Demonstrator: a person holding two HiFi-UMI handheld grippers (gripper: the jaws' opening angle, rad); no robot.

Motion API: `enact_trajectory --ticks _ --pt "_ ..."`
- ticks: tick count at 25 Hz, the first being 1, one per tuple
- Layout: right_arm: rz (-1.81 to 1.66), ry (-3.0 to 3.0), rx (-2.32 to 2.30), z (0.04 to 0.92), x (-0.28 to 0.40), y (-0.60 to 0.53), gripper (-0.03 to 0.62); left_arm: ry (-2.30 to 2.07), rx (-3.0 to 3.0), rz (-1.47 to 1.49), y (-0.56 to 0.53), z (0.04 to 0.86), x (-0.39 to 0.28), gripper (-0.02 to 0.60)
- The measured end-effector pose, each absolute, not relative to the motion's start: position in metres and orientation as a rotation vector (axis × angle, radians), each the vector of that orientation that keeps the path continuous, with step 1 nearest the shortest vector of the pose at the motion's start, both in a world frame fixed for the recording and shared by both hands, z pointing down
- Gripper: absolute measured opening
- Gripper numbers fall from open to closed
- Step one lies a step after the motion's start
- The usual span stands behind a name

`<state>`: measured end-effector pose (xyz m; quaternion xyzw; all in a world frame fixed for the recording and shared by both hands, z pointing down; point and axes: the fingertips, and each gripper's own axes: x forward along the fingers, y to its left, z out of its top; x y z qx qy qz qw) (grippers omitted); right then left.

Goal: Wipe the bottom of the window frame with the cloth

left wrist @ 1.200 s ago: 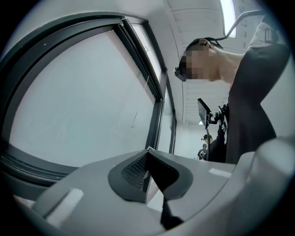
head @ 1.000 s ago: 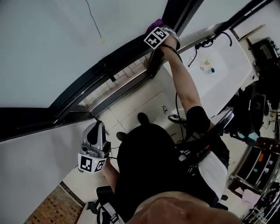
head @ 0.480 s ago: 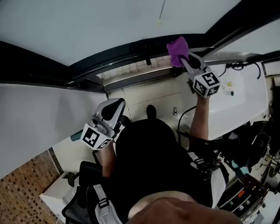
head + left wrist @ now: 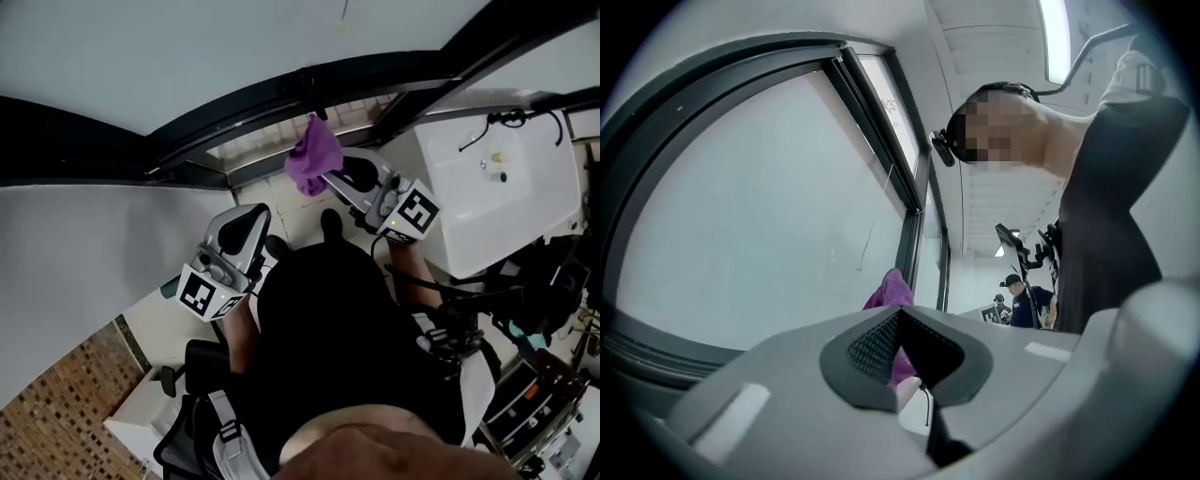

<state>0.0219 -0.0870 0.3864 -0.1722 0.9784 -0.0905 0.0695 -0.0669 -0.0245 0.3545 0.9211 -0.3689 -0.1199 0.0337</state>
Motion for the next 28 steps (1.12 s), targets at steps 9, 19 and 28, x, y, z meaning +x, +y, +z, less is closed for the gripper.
enact_trajectory --ticks 9,19,28 --pt "-0.364 2.849 -0.456 0.389 -0.003 -0.089 0.067 -1.154 2.821 -0.412 -0.022 0.371 -0.1 0.0" --pt "-0.364 2.765 -0.452 0.368 0.03 -0.079 0.067 -1.053 2.842 -0.459 -0.019 0.353 -0.066 0.0" --pt "-0.342 2.719 -0.402 0.358 0.03 -0.068 0.067 -1.017 2.887 -0.487 -0.012 0.345 -0.065 0.0"
